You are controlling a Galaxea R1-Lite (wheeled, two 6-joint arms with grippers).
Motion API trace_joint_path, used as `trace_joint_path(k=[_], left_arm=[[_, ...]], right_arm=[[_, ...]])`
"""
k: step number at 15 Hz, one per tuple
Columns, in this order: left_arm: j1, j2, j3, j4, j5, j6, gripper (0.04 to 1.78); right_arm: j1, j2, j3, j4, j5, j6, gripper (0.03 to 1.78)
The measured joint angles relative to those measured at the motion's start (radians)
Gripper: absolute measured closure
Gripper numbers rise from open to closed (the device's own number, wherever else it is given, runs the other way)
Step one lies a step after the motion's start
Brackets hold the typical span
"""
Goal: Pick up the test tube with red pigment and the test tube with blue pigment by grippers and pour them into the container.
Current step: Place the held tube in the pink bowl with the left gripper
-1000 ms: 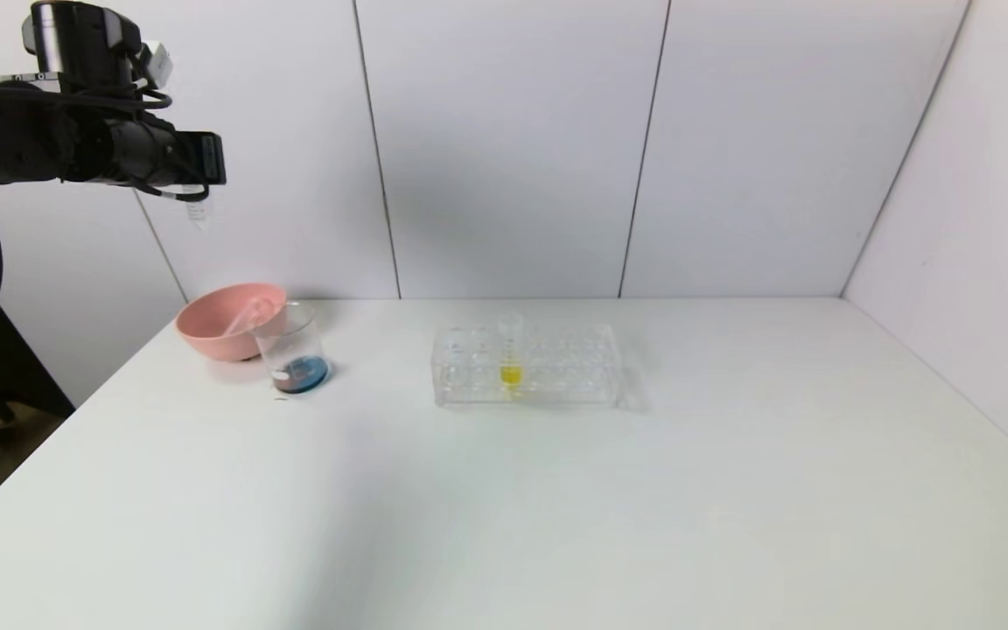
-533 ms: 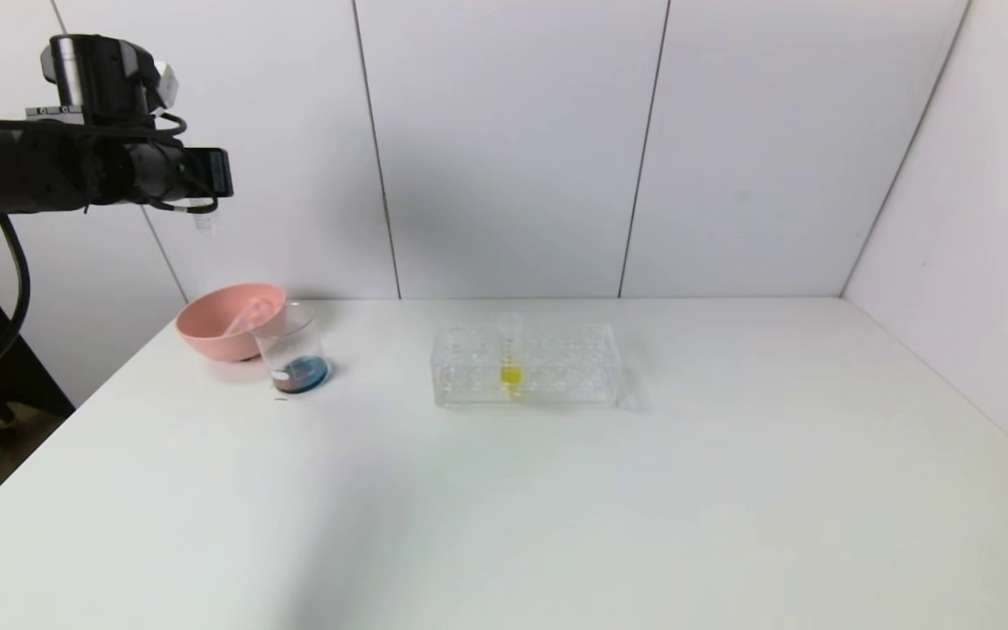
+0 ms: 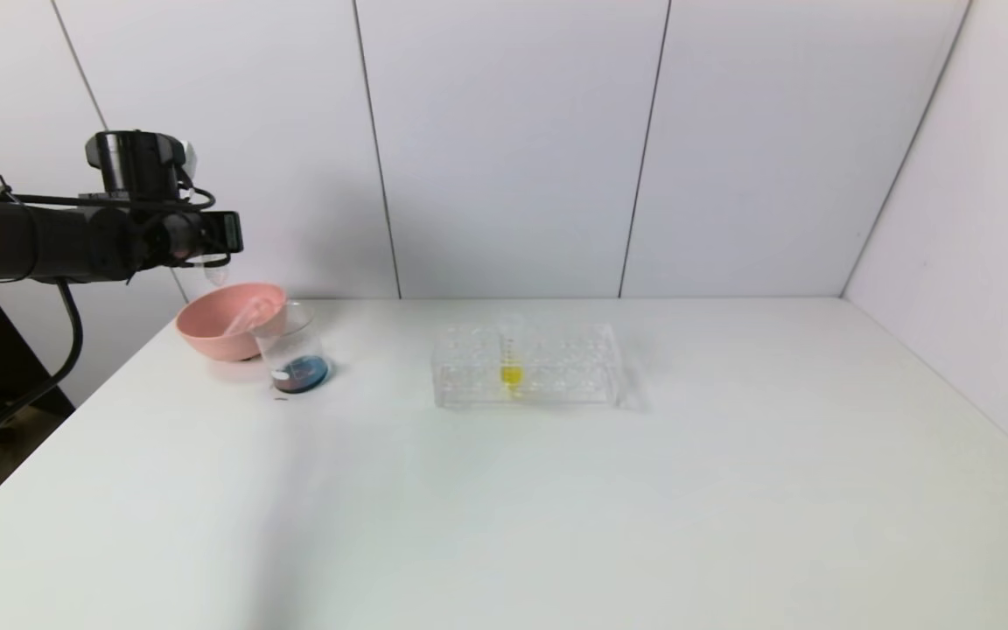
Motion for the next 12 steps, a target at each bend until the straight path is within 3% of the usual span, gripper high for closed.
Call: trace_joint_path(k=[8, 10, 12], left_arm=[[0.009, 0.067, 0.014, -0.003, -0.002, 0.013, 1.31], [0.009, 0.069, 0.014, -0.001, -0.002, 0.012, 1.18], [0.008, 0.069, 0.010, 0.003, -0.002, 0.010, 0.92]], right_arm=[[0.000, 0.000, 0.000, 0.000, 0.000, 0.000, 0.04], [0.000, 0.000, 0.000, 0.000, 0.000, 0.000, 0.04], [0.000, 0.000, 0.000, 0.000, 0.000, 0.000, 0.04]])
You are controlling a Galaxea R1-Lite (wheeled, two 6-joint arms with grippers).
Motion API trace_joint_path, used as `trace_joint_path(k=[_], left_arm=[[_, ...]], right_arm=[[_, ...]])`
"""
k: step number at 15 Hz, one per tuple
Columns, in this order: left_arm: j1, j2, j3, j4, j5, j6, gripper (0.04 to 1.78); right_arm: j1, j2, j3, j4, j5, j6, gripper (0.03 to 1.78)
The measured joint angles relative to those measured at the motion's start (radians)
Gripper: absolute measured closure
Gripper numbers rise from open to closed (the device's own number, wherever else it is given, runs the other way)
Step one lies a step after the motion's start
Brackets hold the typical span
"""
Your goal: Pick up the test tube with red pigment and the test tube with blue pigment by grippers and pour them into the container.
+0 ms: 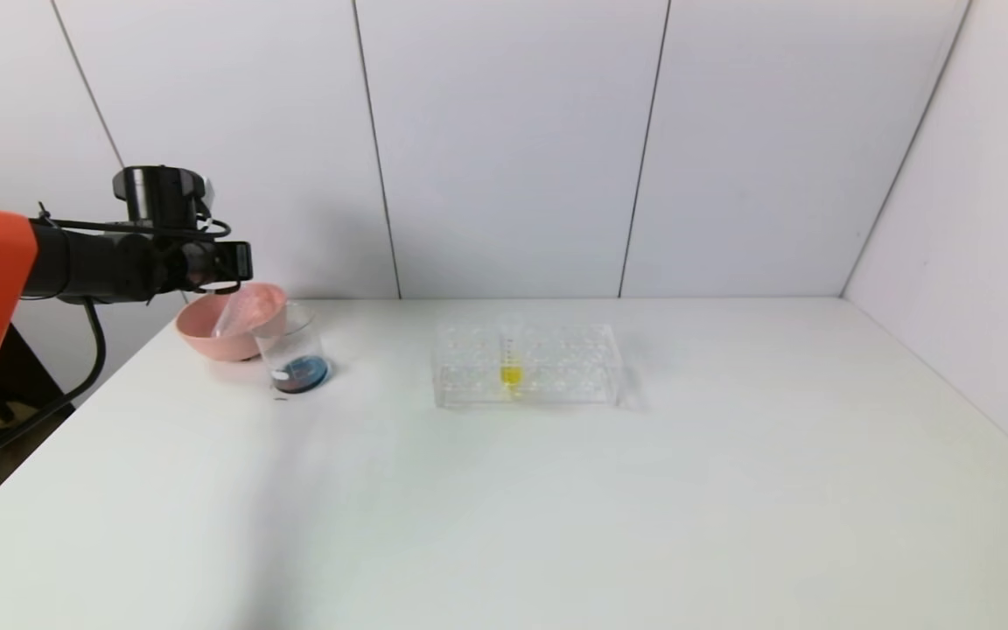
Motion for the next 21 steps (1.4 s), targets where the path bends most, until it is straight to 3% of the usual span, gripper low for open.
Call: trace_joint_path(k=[3, 7, 13, 21], left_arm=[[0.000, -0.001, -0.003, 0.001, 0.000, 0.000, 0.43], [-0.009, -0.060, 0.014, -0.004, 0.003, 0.006, 0.08], [-0.077, -0.340, 0.056, -0.004, -0.004, 0.140, 0.05], [-0.192, -0.816, 0.387, 0.035, -0.022, 0.223, 0.06]], right_arm=[[0.000, 0.000, 0.000, 0.000, 0.000, 0.000, 0.04], [0.000, 0.000, 0.000, 0.000, 0.000, 0.000, 0.04], [0.000, 0.000, 0.000, 0.000, 0.000, 0.000, 0.04], [0.000, 0.000, 0.000, 0.000, 0.000, 0.000, 0.04]])
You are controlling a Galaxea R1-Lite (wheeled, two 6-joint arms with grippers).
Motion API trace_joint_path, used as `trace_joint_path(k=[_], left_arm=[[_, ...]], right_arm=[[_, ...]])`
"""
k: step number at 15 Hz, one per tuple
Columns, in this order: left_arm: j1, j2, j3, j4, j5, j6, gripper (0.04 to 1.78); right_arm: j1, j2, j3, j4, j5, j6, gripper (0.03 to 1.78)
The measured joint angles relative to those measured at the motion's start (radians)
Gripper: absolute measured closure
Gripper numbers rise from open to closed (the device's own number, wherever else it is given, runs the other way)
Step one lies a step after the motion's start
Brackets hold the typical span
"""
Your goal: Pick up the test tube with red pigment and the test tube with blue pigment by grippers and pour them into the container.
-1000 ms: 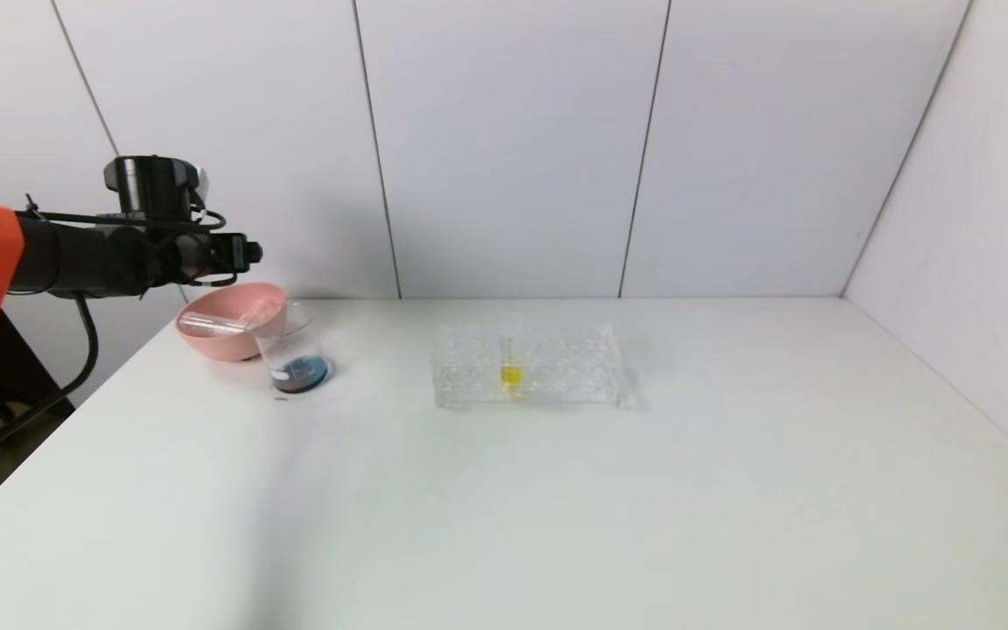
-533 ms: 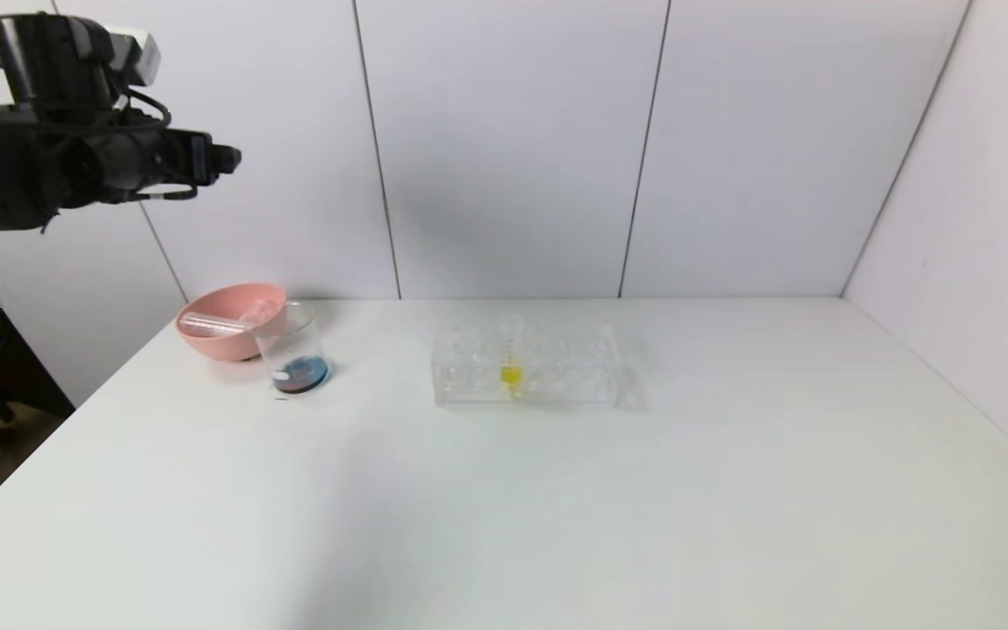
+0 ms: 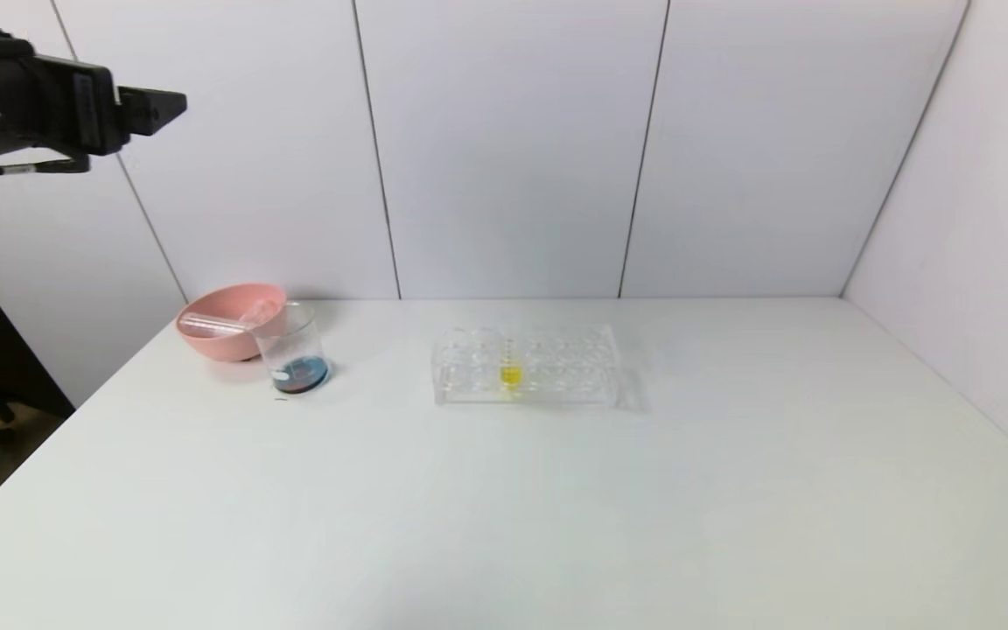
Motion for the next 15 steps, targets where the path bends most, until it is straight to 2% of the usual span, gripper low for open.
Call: trace_joint_path(k=[3, 8, 11, 15], left_arm=[[-0.007, -0.238, 0.145, 0.122, -0.066, 0.009, 0.06], [0.036, -0.666, 0.380, 0.460, -0.300, 0.105, 0.06], [0.068, -0.897, 0.496, 0.510, -0.339, 0.162, 0.06], [0.101, -1.148, 0.680, 0.509, -0.350, 0.184, 0.06]], right_arm=[[0.000, 0.000, 0.000, 0.000, 0.000, 0.000, 0.04], [0.000, 0.000, 0.000, 0.000, 0.000, 0.000, 0.04], [0.000, 0.000, 0.000, 0.000, 0.000, 0.000, 0.04], [0.000, 0.000, 0.000, 0.000, 0.000, 0.000, 0.04]])
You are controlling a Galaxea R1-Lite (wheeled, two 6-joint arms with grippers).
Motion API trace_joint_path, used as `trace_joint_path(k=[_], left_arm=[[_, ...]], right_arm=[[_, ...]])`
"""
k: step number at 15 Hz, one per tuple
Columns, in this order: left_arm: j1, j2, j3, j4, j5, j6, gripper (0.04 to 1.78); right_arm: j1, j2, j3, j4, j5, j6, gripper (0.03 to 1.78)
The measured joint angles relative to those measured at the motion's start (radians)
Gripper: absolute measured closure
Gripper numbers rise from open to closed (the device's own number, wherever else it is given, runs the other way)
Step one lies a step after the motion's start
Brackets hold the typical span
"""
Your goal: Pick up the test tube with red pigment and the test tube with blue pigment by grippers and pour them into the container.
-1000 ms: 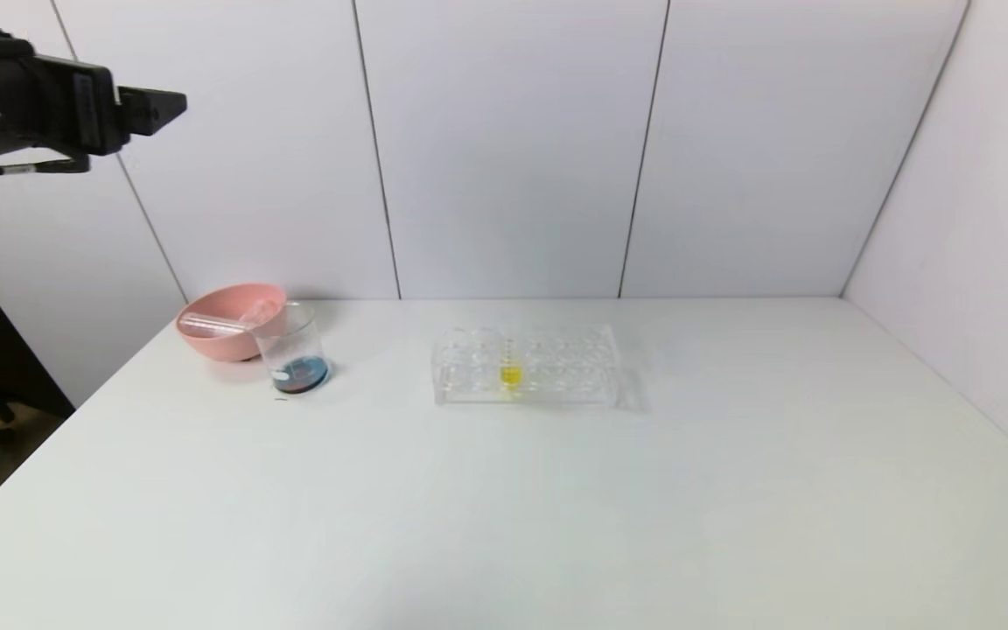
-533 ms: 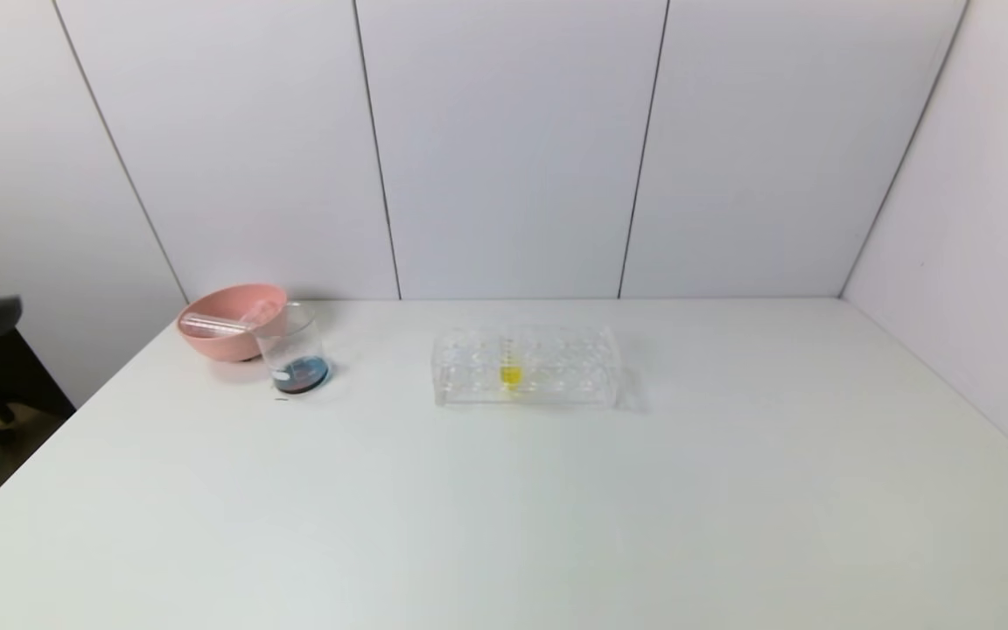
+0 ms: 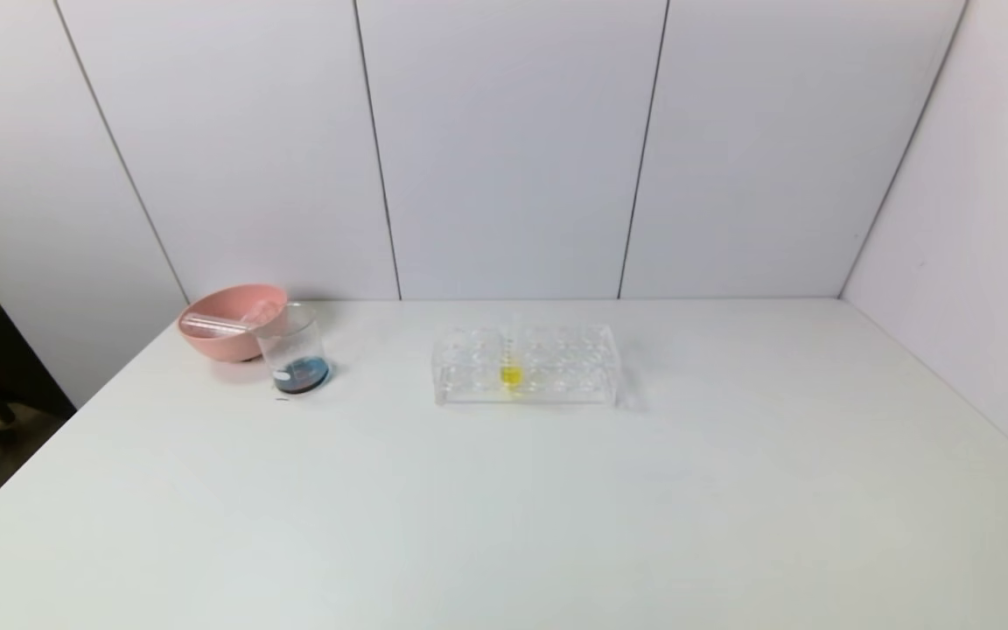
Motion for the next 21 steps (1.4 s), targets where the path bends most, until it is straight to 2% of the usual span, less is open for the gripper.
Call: trace_joint_path(k=[2, 6, 8, 9, 11, 13, 21], left_arm=[[0.007, -0.086, 0.151, -0.057, -0.001, -0.004, 0.06], [0.010, -0.201, 0.488, -0.293, 0.004, -0.070, 0.06], [0.008, -0.236, 0.596, -0.415, 0.063, -0.147, 0.06], [0.008, -0.246, 0.618, -0.424, 0.105, -0.179, 0.06], [0.007, -0.258, 0.634, -0.340, 0.162, -0.303, 0.06], [0.007, -0.263, 0.643, -0.365, 0.200, -0.409, 0.06], [0.006, -0.263, 0.647, -0.364, 0.202, -0.410, 0.06]], right_arm=[[0.000, 0.000, 0.000, 0.000, 0.000, 0.000, 0.04], [0.000, 0.000, 0.000, 0.000, 0.000, 0.000, 0.04], [0.000, 0.000, 0.000, 0.000, 0.000, 0.000, 0.04], [0.000, 0.000, 0.000, 0.000, 0.000, 0.000, 0.04], [0.000, 0.000, 0.000, 0.000, 0.000, 0.000, 0.04], [0.000, 0.000, 0.000, 0.000, 0.000, 0.000, 0.04], [0.000, 0.000, 0.000, 0.000, 0.000, 0.000, 0.04]])
